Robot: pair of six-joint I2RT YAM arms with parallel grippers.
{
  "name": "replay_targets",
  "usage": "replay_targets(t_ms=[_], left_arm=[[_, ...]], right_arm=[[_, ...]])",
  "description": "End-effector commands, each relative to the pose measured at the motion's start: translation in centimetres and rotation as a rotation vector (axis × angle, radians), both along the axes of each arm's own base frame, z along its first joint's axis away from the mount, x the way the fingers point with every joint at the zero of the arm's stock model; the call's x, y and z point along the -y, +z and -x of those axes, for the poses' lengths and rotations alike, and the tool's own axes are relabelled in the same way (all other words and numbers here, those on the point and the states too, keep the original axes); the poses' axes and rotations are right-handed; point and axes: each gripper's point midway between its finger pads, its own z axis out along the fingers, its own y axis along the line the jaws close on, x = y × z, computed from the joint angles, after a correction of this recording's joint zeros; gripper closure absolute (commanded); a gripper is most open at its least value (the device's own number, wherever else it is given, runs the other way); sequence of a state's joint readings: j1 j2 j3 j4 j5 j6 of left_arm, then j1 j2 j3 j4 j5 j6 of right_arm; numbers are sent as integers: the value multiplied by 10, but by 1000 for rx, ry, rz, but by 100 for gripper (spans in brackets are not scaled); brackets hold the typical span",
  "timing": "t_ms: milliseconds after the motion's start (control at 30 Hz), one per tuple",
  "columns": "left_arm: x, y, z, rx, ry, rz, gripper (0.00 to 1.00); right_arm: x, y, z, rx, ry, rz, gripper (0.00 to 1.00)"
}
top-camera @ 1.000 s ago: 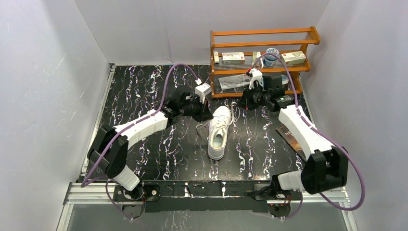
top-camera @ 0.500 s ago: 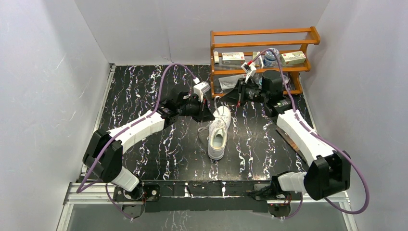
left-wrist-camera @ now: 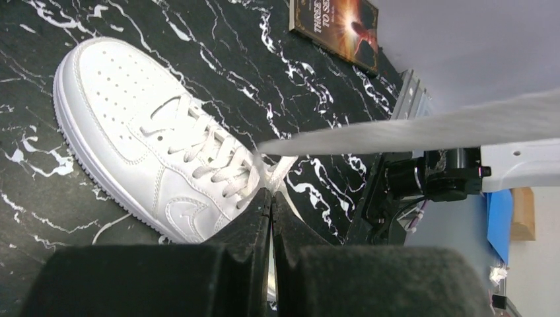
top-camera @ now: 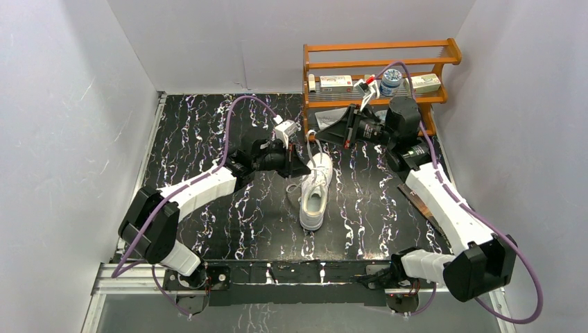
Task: Tie the shoes
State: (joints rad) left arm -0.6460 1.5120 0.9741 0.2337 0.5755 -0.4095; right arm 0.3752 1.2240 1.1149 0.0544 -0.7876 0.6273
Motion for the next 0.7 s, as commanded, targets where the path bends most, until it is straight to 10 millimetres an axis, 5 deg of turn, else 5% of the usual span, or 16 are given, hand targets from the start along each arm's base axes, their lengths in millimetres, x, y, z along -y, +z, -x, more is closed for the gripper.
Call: replay_targets(t_ms=[0,667], left_arm=[[9,28,-4,46,-19,135,100],[28,4,-11,34,-99,181,100]], right_arm=[[6,40,9,73,-38,-48,100],[5,40,11,66,-18,-34,100]])
